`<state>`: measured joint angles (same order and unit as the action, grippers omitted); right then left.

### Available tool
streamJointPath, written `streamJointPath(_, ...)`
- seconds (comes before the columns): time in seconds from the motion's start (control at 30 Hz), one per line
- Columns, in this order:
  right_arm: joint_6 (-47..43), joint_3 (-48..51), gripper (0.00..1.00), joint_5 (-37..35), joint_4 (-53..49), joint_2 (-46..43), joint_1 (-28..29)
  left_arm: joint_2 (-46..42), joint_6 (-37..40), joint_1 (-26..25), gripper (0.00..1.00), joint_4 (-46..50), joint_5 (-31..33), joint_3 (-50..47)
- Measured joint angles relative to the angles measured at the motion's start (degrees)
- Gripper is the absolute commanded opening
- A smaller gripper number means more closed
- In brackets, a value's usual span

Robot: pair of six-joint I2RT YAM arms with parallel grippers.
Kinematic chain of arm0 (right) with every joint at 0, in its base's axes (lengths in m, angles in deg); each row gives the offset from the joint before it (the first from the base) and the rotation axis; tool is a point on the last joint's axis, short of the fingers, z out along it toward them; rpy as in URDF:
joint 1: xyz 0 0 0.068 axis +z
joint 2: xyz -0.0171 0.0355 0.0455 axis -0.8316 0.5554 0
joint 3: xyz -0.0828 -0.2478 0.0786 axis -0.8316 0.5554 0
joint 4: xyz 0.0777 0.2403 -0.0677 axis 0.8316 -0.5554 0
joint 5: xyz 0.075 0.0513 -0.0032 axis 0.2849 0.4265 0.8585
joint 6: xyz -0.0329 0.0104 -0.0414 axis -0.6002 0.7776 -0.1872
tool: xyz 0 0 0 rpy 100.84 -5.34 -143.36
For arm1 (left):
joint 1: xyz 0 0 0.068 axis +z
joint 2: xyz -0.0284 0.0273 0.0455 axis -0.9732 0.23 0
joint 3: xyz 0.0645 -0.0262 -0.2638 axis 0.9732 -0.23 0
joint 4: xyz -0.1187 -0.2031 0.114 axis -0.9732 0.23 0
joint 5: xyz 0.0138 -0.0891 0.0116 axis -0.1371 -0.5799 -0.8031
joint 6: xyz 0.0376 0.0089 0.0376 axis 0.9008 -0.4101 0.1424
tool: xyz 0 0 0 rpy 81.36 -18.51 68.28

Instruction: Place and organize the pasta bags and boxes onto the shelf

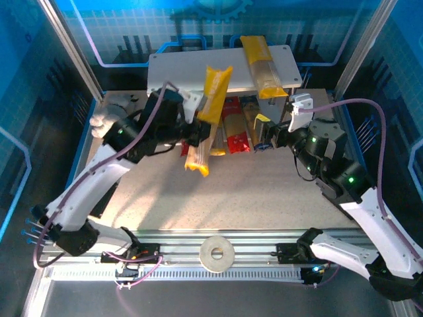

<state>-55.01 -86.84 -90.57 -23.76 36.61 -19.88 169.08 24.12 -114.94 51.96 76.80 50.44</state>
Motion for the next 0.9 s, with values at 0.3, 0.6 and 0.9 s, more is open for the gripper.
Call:
streamJointPath(0.3, 0.72, 1.07, 0.94, 3.06, -0.07, 1.73, 0.00, 19.17, 2.38, 3.69, 0.05, -7.26, 4.57, 19.04)
streamJointPath(0.6, 0.90, 1.11, 0.94, 5.05, 0.02, 3.85, 0.00, 27.43, 2.56, 5.16, 0.05, -11.69, 9.11, 29.00)
streamJointPath(0.9, 0.92, 1.11, 0.95, 5.97, 0.04, 5.16, 0.00, 32.79, 2.08, 5.55, 0.06, -12.61, 9.18, 36.28)
